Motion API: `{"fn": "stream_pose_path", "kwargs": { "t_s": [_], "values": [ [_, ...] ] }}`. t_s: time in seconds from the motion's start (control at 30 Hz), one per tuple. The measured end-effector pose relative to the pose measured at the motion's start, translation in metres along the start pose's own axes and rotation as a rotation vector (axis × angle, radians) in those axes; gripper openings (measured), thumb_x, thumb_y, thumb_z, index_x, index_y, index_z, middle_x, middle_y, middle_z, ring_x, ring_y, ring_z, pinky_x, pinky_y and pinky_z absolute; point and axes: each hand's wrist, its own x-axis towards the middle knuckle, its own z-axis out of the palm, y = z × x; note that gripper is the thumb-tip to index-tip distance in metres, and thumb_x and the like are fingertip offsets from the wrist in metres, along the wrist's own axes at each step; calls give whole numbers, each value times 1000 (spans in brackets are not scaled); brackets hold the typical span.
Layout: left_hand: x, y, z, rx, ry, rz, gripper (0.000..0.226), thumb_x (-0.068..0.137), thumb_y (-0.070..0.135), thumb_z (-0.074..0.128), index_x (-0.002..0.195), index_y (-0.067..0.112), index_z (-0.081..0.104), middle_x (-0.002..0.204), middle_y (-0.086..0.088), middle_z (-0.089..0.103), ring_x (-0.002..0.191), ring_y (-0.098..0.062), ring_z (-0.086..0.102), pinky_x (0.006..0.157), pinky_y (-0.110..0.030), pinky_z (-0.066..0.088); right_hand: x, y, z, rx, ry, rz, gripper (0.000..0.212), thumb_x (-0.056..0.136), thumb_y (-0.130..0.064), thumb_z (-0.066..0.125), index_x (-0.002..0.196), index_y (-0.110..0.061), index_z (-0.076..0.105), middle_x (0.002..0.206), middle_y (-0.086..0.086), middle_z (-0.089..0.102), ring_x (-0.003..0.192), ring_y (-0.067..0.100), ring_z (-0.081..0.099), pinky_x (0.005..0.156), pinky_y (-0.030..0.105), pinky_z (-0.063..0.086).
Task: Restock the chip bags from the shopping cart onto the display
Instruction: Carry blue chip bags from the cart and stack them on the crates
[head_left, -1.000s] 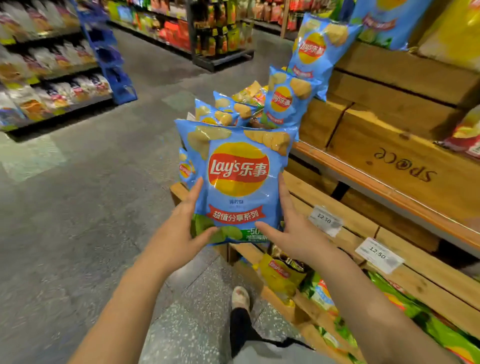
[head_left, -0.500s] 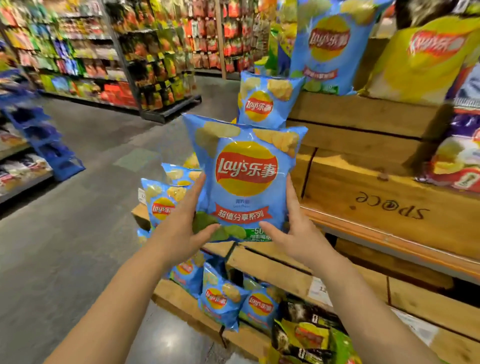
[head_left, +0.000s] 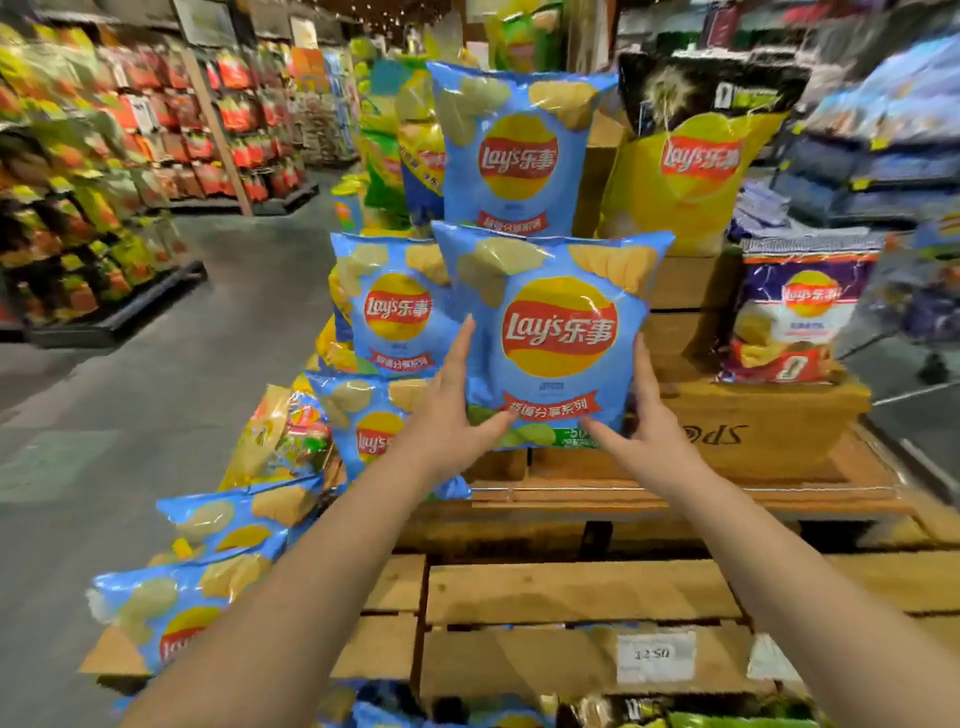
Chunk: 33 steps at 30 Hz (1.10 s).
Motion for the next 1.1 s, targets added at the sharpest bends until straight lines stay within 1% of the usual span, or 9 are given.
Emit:
{"fn": "stream_pose_path", "kwargs": {
  "t_s": [0.1, 0.2, 0.33, 0.57, 0.7, 0.77, 0.87, 0.97, 1.1],
  "values": [
    [48, -10, 1, -39, -19, 63, 99, 80, 36, 69, 124, 76, -11, 151, 6, 34, 129, -21, 46, 92, -43, 51, 28, -3, -3, -118, 82, 26, 95, 86, -35, 66, 123, -73, -13, 131, -28, 46, 117, 8, 54, 94, 42, 51],
    [87, -22, 10, -4, -6, 103, 98, 85, 32, 65, 124, 72, -15, 149, 5, 34, 128, -21, 47, 90, -38, 51, 60, 2, -3, -249, 124, 22, 91, 87, -43, 62, 122, -66, -19, 143, -6, 45, 122, 20, 52, 94, 44, 50],
    [119, -42, 27, -6, -29, 94, 96, 76, 41, 60, 131, 69, -13, 149, -3, 33, 134, -25, 39, 102, -50, 43, 95, 25, -1, -310, 161, 23, 90, 89, -42, 60, 121, -63, -22, 147, -2, 41, 126, 23, 49, 95, 43, 48],
    [150, -76, 59, -8, -43, 45, 101, 76, 28, 63, 140, 60, -8, 139, -8, 43, 123, -29, 50, 96, -51, 47, 134, 69, 10, -328, 157, 79, 89, 91, -42, 57, 131, -57, -21, 146, 0, 43, 124, 26, 50, 94, 45, 49],
    [151, -83, 70, 46, 33, 60, 96, 87, 11, 62, 137, 55, -8, 135, -8, 41, 115, -24, 49, 83, -31, 44, 150, 86, 18, -255, 116, 151, 87, 93, -35, 57, 150, -35, -9, 148, -1, 38, 128, 25, 47, 98, 41, 46],
    [144, -79, 75, 82, 77, 79, 89, 90, 9, 59, 135, 52, -5, 146, -9, 31, 120, -22, 43, 82, -23, 38, 155, 92, 17, -258, 96, 185, 86, 93, -34, 57, 151, -30, -6, 152, 2, 31, 134, 26, 39, 104, 41, 41],
    [132, -69, 79, 60, 179, 140, 77, 91, 5, 55, 139, 45, 10, 157, -8, 9, 138, -17, 21, 96, -11, 30, 154, 91, 14, -395, 117, 176, 91, 91, -35, 58, 150, -29, -10, 160, 6, -4, 146, 26, 10, 114, 41, 27],
    [137, -66, 78, 308, 303, 451, 77, 83, 12, 54, 146, 29, 13, 154, -3, 8, 145, -27, 5, 116, -42, 15, 148, 79, 14, -448, 322, -14, 91, 92, -31, 56, 143, -35, -19, 157, 3, -22, 146, 21, -4, 116, 39, 13],
    [168, -64, 79, 801, 145, 662, 78, 81, 31, 50, 149, 15, 16, 157, -6, 11, 146, -26, -5, 117, -45, -2, 157, 71, 17, -586, 357, -202, 78, 94, -36, 39, 148, -20, -16, 152, 1, -23, 142, 12, -20, 116, 31, -1]
  ]
}}
